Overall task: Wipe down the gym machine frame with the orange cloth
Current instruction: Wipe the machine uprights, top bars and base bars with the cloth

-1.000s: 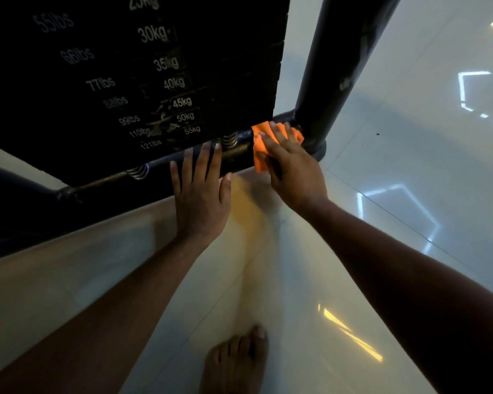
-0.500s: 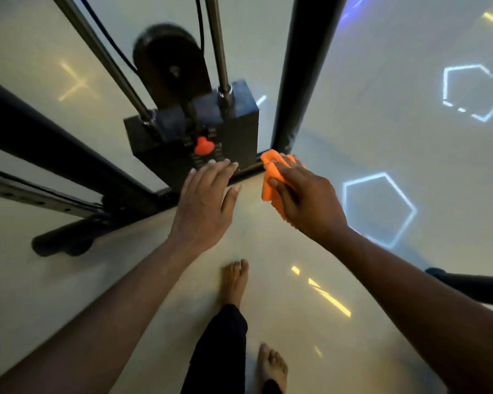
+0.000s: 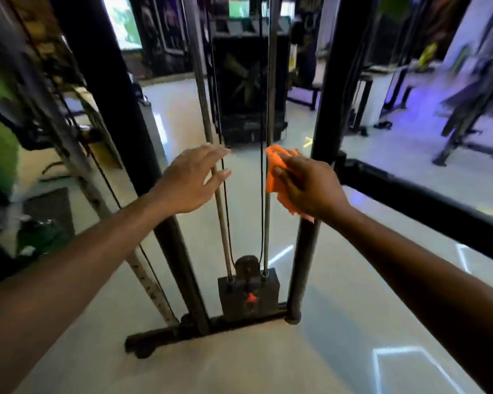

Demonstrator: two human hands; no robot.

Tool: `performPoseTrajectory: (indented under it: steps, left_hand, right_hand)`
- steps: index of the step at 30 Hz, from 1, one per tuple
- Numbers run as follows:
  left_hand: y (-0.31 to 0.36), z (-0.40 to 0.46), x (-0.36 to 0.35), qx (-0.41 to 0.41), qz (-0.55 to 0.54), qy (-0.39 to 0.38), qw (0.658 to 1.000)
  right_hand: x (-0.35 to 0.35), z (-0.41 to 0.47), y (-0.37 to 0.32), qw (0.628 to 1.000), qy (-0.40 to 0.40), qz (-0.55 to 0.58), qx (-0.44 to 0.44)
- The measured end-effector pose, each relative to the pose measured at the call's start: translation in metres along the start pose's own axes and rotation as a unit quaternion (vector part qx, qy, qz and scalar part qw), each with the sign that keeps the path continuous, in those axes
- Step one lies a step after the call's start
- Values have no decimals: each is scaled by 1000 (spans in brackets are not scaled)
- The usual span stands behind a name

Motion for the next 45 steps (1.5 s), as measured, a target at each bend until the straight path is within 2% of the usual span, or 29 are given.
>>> performPoseTrajectory:
  steps: [4, 9, 16, 19, 24, 30, 35, 37, 39, 42, 45]
  left_hand:
    - [-1, 34, 150, -9, 24, 120, 993]
    - [-17, 73, 290, -20, 43, 223, 974]
    - [-60, 138, 425, -65, 69, 325, 941]
    - [-78, 170, 465, -84, 88, 347, 930]
    - [-108, 217, 500, -84, 103, 383, 914]
    - [-139, 274, 518, -77, 134, 417, 896]
    - [-158, 303, 510, -90, 155, 454, 873]
    - [-157, 307, 505, -95, 138, 478, 862]
    - [-159, 307, 503, -108, 101, 504, 851]
    - [-162, 304, 505, -119, 81, 515, 845]
    - [-161, 302, 505, -120, 86, 514, 845]
  right_hand:
    - [96, 88, -82, 994, 82, 7, 75]
    - [183, 184, -174, 978, 144, -20, 151]
    - [241, 291, -273, 949, 210, -103, 210]
    - [255, 331, -300, 939, 241, -105, 221]
    - [257, 396, -321, 917, 288, -151, 230]
    - [248, 463, -314, 894, 344, -154, 242]
    - [222, 519, -289, 913, 344, -151, 162]
    - [201, 534, -287, 909, 359, -146, 153]
    - [180, 544, -296, 895, 383, -159, 167]
    - [157, 549, -312, 867, 378, -216, 241]
    - [170, 551, -292, 839, 379, -259, 293]
Point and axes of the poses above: each hand's wrist, its own z-axis towards the middle knuckle, its own x-axis out of the back of the hand, y = z × x, the point moved 7 cm from there along z, towards the middle knuckle, and after that the axes turned 4 degrees about x, right-handed, at the moved point
